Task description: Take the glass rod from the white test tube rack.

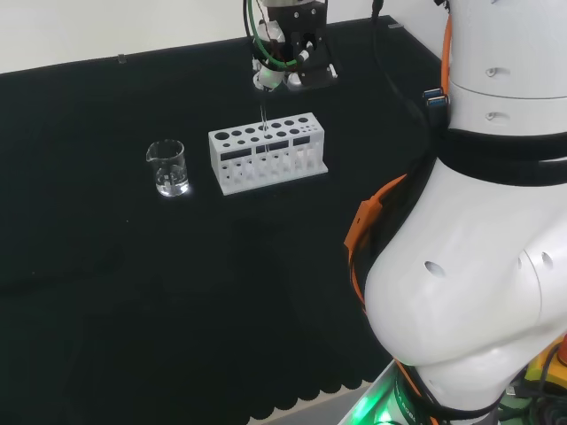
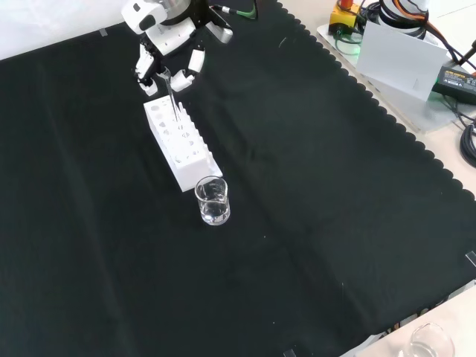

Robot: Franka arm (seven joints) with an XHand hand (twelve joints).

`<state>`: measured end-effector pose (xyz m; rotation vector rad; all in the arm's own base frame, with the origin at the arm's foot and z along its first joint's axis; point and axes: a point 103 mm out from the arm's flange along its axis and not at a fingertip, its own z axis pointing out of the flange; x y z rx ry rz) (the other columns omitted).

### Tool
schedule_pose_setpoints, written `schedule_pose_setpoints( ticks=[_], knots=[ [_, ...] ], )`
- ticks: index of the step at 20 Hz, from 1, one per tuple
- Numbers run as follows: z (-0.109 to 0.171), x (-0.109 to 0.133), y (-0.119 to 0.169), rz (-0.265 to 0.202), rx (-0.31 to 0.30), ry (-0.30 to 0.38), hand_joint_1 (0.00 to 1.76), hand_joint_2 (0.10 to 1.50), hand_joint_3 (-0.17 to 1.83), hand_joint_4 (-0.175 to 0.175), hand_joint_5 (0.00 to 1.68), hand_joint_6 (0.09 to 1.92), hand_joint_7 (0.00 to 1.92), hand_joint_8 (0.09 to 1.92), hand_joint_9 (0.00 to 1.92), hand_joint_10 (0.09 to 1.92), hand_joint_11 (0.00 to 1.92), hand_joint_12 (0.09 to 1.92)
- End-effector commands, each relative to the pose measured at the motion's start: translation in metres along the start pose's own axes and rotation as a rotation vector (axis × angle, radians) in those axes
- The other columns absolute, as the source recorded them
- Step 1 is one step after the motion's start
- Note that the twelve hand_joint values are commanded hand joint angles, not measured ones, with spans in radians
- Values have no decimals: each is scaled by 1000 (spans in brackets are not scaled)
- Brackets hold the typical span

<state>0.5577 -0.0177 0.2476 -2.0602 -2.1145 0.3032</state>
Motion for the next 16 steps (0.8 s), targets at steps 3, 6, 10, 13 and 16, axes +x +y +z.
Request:
schedule_pose_setpoints(
  ticks=[3,6,10,13,16],
  knots=[
    [0,8,-1,-8,14,-3,971,863,694,-171,634,1109,552,784,1231,603,1088,1070],
    [-1,10,-3,-15,2,-5,992,943,563,-138,677,1209,555,790,1237,603,1107,1060],
    [-4,11,-6,-31,-61,22,1060,1148,139,-115,788,1292,656,791,1301,574,1221,979],
    [-7,14,-7,-41,-91,45,1106,1149,88,-166,835,1236,799,815,1366,554,1371,862],
    [-8,17,-8,-49,-114,58,1121,1133,92,-175,860,1203,878,836,1388,562,1458,783]
  ],
)
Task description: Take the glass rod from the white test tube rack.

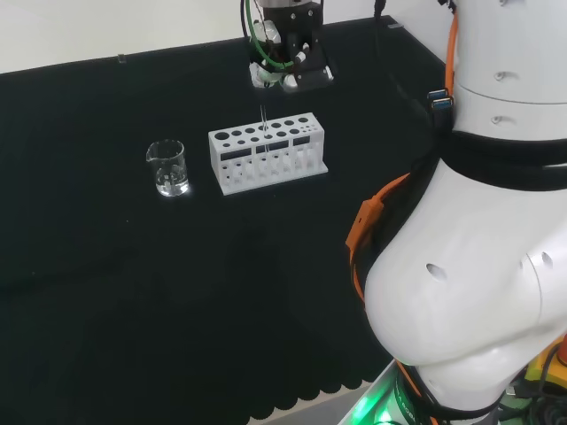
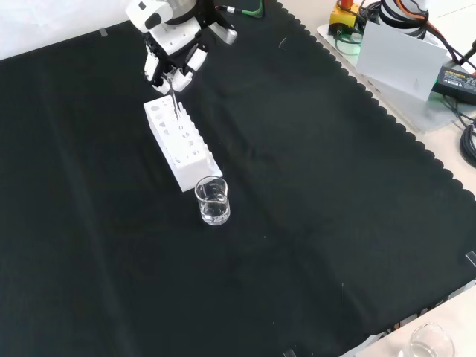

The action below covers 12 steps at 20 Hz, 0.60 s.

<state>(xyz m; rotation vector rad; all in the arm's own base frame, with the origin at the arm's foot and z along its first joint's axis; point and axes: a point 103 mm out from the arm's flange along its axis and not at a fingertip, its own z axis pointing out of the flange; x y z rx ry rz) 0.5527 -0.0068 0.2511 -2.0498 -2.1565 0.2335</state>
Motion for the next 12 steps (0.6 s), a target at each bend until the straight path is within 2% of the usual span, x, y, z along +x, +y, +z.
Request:
schedule_pose_setpoints(
  ticks=[1,4,7,8,9,10,11,12],
  knots=[
    [-6,8,-2,-24,-70,44,1125,1124,100,-175,872,1186,905,840,1393,567,1477,763],
    [-8,12,-2,-26,-72,47,1132,1097,135,-175,892,1162,962,841,1405,584,1521,714],
    [-11,16,-4,-25,-108,38,1135,993,340,-175,905,1176,1041,828,1425,600,1560,657],
    [-12,16,-5,-23,-134,32,1175,920,440,-118,925,1167,1080,865,1451,605,1573,634],
    [-14,17,-8,-21,-163,37,1215,828,573,-87,951,1153,1127,899,1483,621,1581,611],
    [-17,17,-10,-19,-195,32,1245,741,704,-78,978,1146,1168,928,1515,640,1591,590],
    [-20,18,-13,-23,-220,25,1268,660,825,-92,1010,1133,1213,941,1551,660,1607,578],
    [-24,18,-16,-27,-242,25,1288,592,919,-119,1043,1111,1259,932,1588,669,1627,569]
  ],
)
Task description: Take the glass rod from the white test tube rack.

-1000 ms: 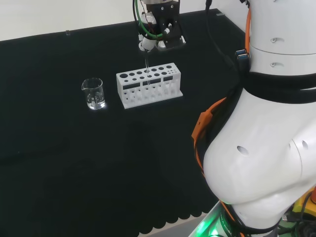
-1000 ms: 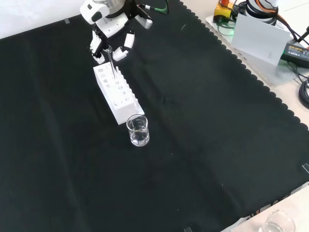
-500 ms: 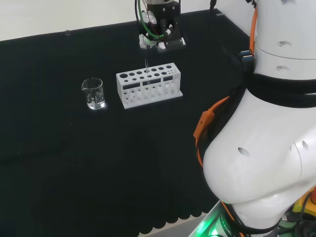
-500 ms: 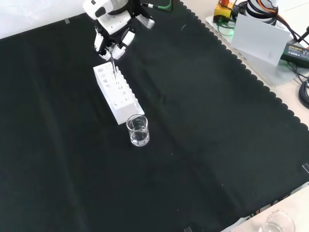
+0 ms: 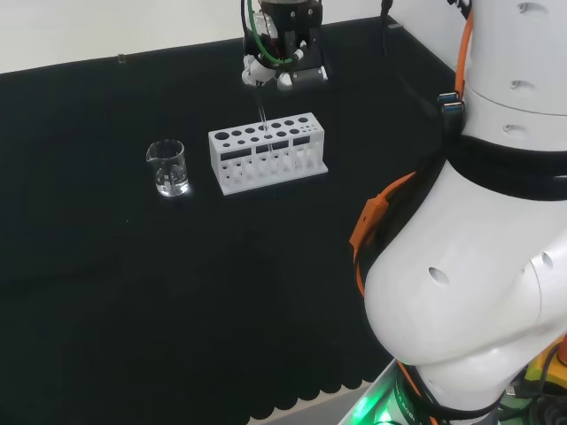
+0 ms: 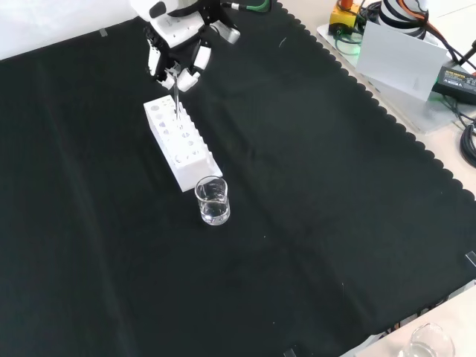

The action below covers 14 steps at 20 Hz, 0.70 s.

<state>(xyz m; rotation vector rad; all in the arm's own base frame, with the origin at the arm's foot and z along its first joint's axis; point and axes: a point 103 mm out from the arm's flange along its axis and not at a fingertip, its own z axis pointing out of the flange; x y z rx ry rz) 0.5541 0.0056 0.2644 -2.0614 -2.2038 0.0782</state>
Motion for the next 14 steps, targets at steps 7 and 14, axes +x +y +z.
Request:
schedule_pose_setpoints(
  ticks=[7,14],
  knots=[
    [-48,12,-31,-9,-195,-39,1306,584,882,-175,1149,960,1220,929,1720,632,1714,546],
    [-82,20,-52,-14,-217,-66,1309,569,894,-175,1171,931,1235,907,1747,616,1731,558]
  ],
)
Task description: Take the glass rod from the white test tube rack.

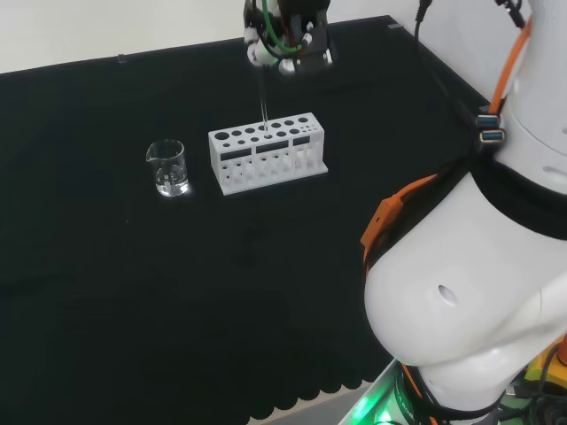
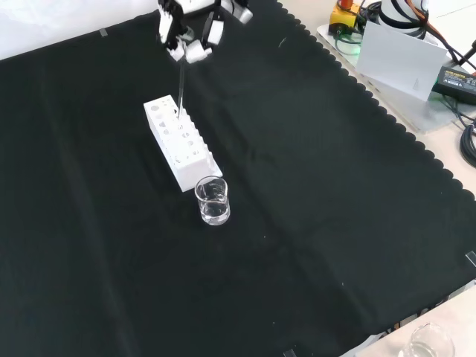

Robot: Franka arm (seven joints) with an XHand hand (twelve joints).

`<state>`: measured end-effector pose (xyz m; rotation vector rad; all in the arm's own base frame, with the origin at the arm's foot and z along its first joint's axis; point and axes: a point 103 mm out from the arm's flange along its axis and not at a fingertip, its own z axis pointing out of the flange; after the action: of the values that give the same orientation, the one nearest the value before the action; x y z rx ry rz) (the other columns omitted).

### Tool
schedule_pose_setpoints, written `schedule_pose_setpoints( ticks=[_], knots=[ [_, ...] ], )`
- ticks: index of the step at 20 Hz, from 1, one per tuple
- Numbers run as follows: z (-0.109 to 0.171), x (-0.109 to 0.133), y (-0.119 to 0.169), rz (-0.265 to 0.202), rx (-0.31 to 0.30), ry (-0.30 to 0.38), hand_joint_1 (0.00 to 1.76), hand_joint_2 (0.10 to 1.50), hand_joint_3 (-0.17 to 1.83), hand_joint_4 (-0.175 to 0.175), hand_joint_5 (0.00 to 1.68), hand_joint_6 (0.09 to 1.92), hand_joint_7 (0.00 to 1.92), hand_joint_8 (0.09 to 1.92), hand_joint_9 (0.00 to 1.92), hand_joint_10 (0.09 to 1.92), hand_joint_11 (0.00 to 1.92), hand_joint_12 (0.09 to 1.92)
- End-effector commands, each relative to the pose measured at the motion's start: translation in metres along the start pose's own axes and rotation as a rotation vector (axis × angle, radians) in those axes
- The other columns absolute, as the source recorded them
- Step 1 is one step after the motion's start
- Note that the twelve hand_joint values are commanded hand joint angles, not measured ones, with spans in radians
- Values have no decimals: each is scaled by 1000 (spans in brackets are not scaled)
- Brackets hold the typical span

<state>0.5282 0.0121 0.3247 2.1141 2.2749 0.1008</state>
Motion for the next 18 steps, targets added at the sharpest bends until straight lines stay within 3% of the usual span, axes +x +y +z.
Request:
schedule_pose_setpoints(
  ticks=[1,5,7,10,15,17,18],
  knots=[
    [-34,9,-16,-8,-25,-34,1271,584,874,-175,1171,930,1340,861,1759,605,1736,561],
    [-44,14,-25,-11,-36,-42,1207,613,828,-175,1177,912,1564,688,1794,557,1752,560],
    [-47,16,-29,-16,-40,-43,1277,573,868,-175,1199,879,1381,776,1796,544,1750,559],
    [-52,22,-35,-25,-50,-36,1311,549,898,-175,1208,871,1286,835,1797,539,1748,560],
    [-54,30,-40,-43,-59,-37,1315,545,905,-175,1209,872,1274,845,1799,539,1751,563],
    [-56,31,-42,-45,-61,-35,1244,581,862,-175,1199,883,1464,759,1809,532,1757,566],
    [-57,31,-43,-45,-62,-33,1265,571,868,-175,1207,869,1417,766,1810,526,1756,566]
  ],
)
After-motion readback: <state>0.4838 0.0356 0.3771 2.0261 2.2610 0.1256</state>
